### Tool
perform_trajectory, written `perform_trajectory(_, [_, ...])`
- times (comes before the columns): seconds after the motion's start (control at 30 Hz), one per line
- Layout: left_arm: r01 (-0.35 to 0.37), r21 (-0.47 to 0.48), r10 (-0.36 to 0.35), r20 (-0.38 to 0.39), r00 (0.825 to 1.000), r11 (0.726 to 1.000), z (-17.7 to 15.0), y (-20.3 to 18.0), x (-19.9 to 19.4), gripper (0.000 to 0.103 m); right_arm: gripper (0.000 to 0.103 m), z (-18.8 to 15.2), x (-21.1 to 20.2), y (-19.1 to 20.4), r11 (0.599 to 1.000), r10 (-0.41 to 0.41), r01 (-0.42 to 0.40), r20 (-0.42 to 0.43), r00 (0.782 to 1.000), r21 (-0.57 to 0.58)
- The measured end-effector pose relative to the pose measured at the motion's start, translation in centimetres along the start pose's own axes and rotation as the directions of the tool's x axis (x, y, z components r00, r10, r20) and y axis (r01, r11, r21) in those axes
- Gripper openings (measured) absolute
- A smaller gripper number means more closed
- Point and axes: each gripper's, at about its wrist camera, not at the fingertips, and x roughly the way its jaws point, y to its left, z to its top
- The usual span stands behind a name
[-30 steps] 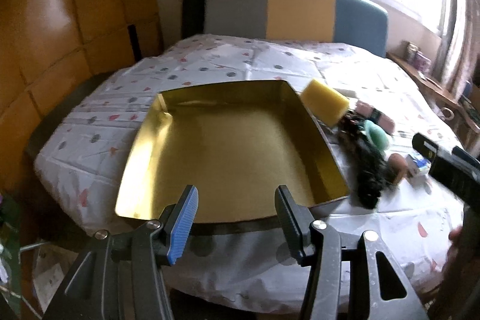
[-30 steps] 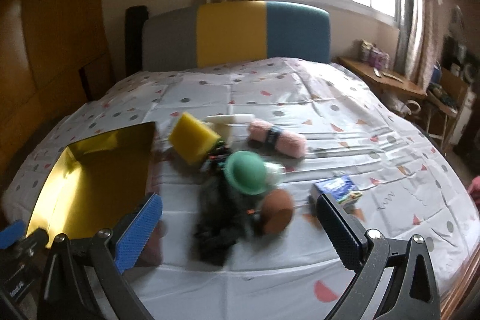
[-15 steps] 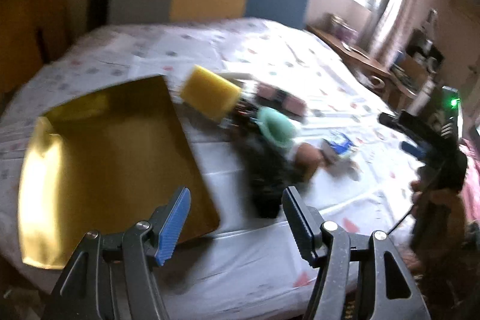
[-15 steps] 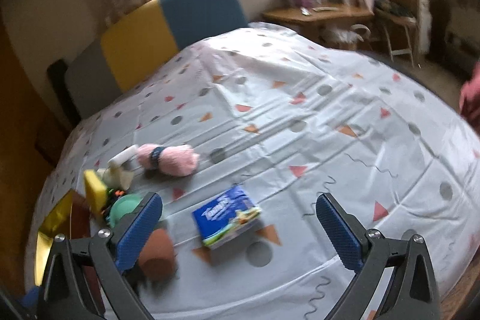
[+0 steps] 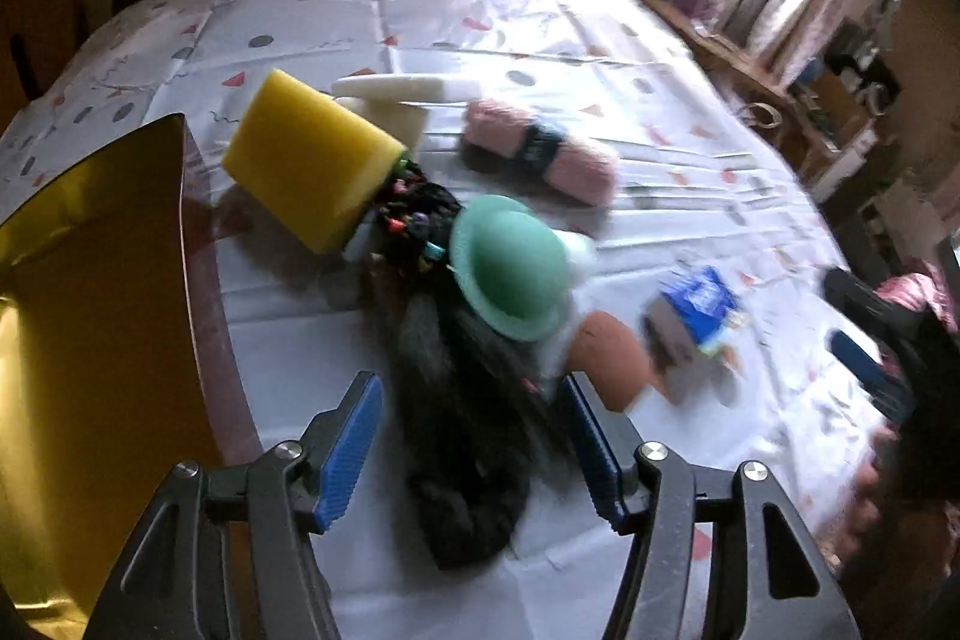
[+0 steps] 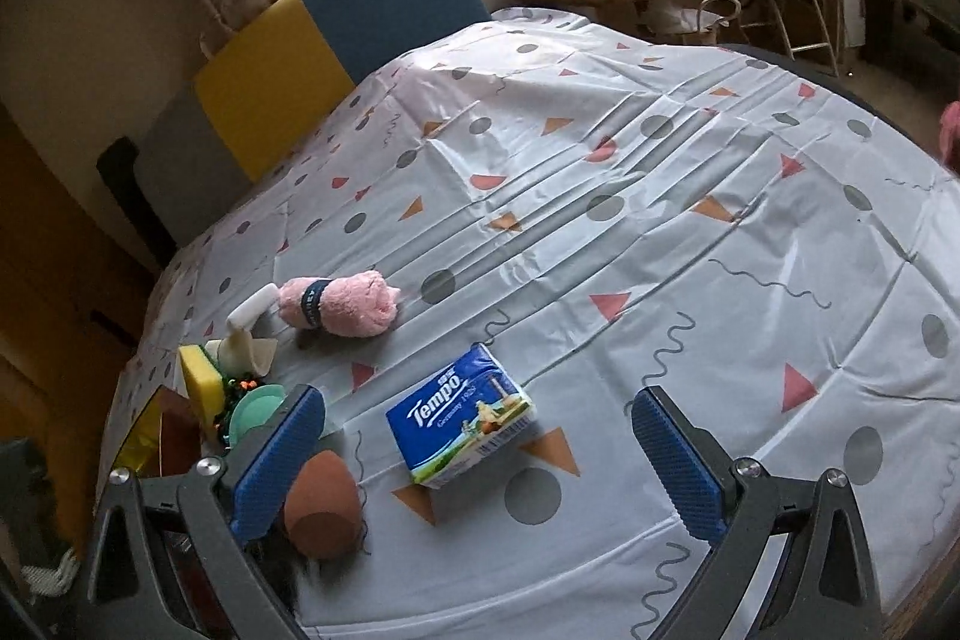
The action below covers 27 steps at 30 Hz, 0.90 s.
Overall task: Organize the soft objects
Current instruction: 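Reach the left tool to the black hair bundle and close on it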
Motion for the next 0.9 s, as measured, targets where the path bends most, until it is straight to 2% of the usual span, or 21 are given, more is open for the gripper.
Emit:
perform_trajectory(0.1, [-0.035,0.011,0.035,-0.05,0.998,0.999,0.6,0.2,2.2,0.062,0.103,0.0,0.1,0.1,1.0,-0.001,0.001,-0.001,1.0,-0.004])
perform_trajectory(0.17, [-0.026,0.023,0.028,-0.077,0.997,0.999,0.8,0.4,3.5,0.05,0.103,0.1,0.1,0.0,1.0,0.0,0.0,-0.001,1.0,0.0])
perform_trajectory(0.23, [-0.004,0.039,0.008,-0.083,0.996,0.999,0.9,0.4,4.2,0.023,0.103,0.1,0.2,0.0,1.0,-0.002,0.002,0.001,1.0,-0.001])
perform_trajectory(0.27, [0.018,0.041,-0.015,-0.078,0.997,0.999,0.8,0.4,4.3,0.021,0.103,0.1,0.2,0.0,1.0,-0.004,0.004,0.002,1.0,-0.005])
perform_trajectory(0.33, [0.038,0.057,-0.035,-0.056,0.998,0.998,0.5,0.3,3.9,0.01,0.103,0.1,0.2,0.1,1.0,-0.006,0.007,0.005,1.0,-0.01])
perform_trajectory(0.43, [0.093,0.076,-0.093,-0.007,0.996,0.993,-0.6,0.2,2.0,0.008,0.103,0.1,0.2,0.1,1.0,-0.011,0.011,0.008,1.0,-0.015])
perform_trajectory(0.5, [0.167,0.094,-0.17,0.021,0.985,0.981,-1.6,0.0,0.0,0.008,0.103,0.2,0.1,0.0,1.0,-0.002,0.002,0.01,1.0,-0.012])
perform_trajectory(0.57, [0.185,0.137,-0.194,0.06,0.979,0.973,-2.5,-0.3,-1.5,0.008,0.103,0.2,0.1,0.0,1.0,-0.005,0.005,0.011,1.0,-0.013])
perform_trajectory(0.63, [0.193,0.157,-0.202,0.044,0.978,0.969,-3.1,-0.6,-1.8,0.008,0.103,0.1,0.2,0.1,1.0,-0.003,0.003,0.004,1.0,-0.014])
perform_trajectory(0.7, [0.196,0.146,-0.199,0.003,0.98,0.97,-3.5,-0.7,-0.9,0.008,0.103,0.1,0.3,0.1,1.0,-0.007,0.007,-0.001,1.0,-0.019])
perform_trajectory(0.77, [0.199,0.117,-0.199,-0.005,0.98,0.973,-3.5,-0.4,-0.5,0.009,0.103,0.0,0.3,0.1,1.0,-0.012,0.012,0.0,1.0,-0.021])
perform_trajectory(0.8, [0.21,0.077,-0.21,-0.011,0.978,0.975,-3.2,0.0,-0.4,0.015,0.103,0.0,0.2,0.0,1.0,-0.014,0.014,-0.001,1.0,-0.017])
perform_trajectory(0.83, [0.23,0.039,-0.229,-0.015,0.973,0.972,-2.8,0.3,-0.4,0.026,0.103,0.0,0.2,-0.1,1.0,-0.015,0.015,-0.002,1.0,-0.011])
perform_trajectory(0.9, [0.223,-0.007,-0.223,-0.007,0.975,0.975,-1.7,0.8,0.0,0.036,0.103,0.1,0.2,-0.4,1.0,-0.014,0.014,-0.004,1.0,0.002])
